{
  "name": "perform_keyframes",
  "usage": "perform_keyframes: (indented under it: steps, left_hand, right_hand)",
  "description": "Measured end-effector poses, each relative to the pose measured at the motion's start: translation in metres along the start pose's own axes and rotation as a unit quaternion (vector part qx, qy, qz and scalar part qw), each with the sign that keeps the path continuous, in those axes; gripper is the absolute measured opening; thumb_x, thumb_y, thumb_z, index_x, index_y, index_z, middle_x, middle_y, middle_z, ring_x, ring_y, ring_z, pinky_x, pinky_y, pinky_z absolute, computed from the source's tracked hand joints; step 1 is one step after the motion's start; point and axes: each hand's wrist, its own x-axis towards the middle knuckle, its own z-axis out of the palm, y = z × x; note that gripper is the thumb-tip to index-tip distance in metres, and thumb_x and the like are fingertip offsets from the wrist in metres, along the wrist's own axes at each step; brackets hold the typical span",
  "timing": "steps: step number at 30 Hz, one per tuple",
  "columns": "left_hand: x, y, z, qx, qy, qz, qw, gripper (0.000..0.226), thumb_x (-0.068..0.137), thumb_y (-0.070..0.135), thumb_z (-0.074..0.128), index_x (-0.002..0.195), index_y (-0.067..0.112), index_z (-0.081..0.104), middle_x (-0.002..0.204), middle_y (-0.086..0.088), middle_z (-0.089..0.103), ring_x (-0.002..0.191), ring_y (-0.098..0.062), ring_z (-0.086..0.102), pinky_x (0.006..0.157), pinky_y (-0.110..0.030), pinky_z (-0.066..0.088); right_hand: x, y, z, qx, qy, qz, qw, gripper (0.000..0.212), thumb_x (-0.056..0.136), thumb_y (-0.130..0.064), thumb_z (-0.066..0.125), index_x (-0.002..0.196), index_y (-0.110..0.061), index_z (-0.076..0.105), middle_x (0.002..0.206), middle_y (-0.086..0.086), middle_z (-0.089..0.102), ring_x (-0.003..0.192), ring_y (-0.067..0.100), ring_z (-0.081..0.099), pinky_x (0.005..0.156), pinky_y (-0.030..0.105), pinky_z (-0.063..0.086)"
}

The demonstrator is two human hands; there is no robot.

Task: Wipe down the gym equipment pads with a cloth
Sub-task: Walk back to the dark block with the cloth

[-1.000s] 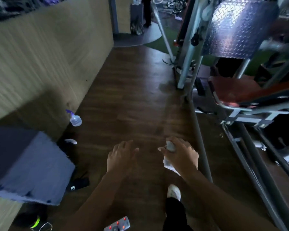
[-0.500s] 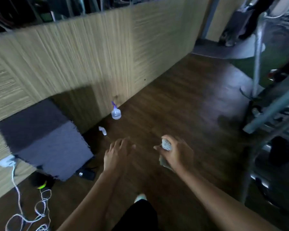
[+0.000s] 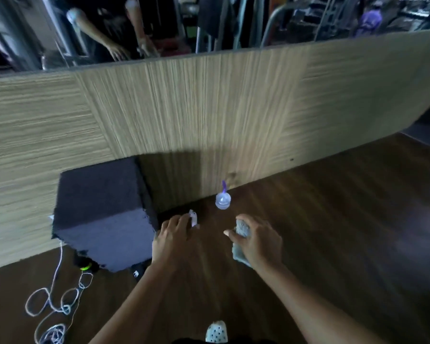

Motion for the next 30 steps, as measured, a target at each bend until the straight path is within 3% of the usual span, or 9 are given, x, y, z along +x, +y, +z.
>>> perform_keyframes:
  steps: [5,11,15,20,30]
  left_hand:
    - [0.063,0.000,0.004,0.000,0.043,-0.083,0.996,0.047,0.094,0.053,0.038,0.132,0.027,0.047,0.133,0.002,0.054,0.122,-0.021,0.048,0.096,-0.040,0.042]
    - [0.121,-0.002,-0.001,-0.002,0.116,-0.195,0.974,0.042,0.095,0.045,0.044,0.130,0.024,0.050,0.131,-0.001,0.055,0.119,-0.025,0.050,0.092,-0.042,0.042]
    - [0.147,-0.014,-0.012,-0.006,0.151,-0.285,0.947,0.042,0.094,0.046,0.044,0.130,0.025,0.050,0.131,-0.002,0.054,0.120,-0.027,0.048,0.090,-0.044,0.043]
    - [0.161,-0.050,-0.029,-0.017,0.189,-0.377,0.907,0.040,0.094,0.046,0.043,0.128,0.026,0.049,0.131,-0.002,0.054,0.118,-0.029,0.048,0.088,-0.044,0.045]
    - [0.187,-0.176,-0.082,0.006,0.218,-0.466,0.858,0.045,0.094,0.047,0.042,0.133,0.024,0.046,0.133,-0.003,0.052,0.122,-0.028,0.046,0.094,-0.044,0.043]
  right_hand:
    - [0.095,-0.009,0.022,0.022,-0.050,-0.075,0.996,0.040,0.072,-0.060,0.068,0.104,-0.037,0.064,0.095,-0.015,0.067,0.087,0.006,0.062,0.069,0.026,0.047]
    - [0.203,-0.037,0.057,0.049,-0.120,-0.203,0.971,0.037,0.075,-0.059,0.066,0.104,-0.036,0.065,0.096,-0.016,0.067,0.091,0.004,0.060,0.069,0.021,0.034]
    - [0.257,-0.069,0.097,0.070,-0.190,-0.262,0.944,0.047,0.070,-0.071,0.053,0.104,-0.038,0.056,0.087,-0.015,0.067,0.084,0.004,0.063,0.073,0.028,0.051]
    - [0.289,-0.134,0.136,0.071,-0.172,-0.382,0.905,0.049,0.070,-0.065,0.066,0.108,-0.035,0.064,0.100,-0.012,0.068,0.093,0.014,0.063,0.071,0.031,0.052]
    - [0.305,-0.290,0.253,0.106,-0.180,-0.507,0.836,0.049,0.065,-0.059,0.077,0.102,-0.029,0.070,0.095,-0.010,0.071,0.085,0.016,0.067,0.065,0.028,0.052]
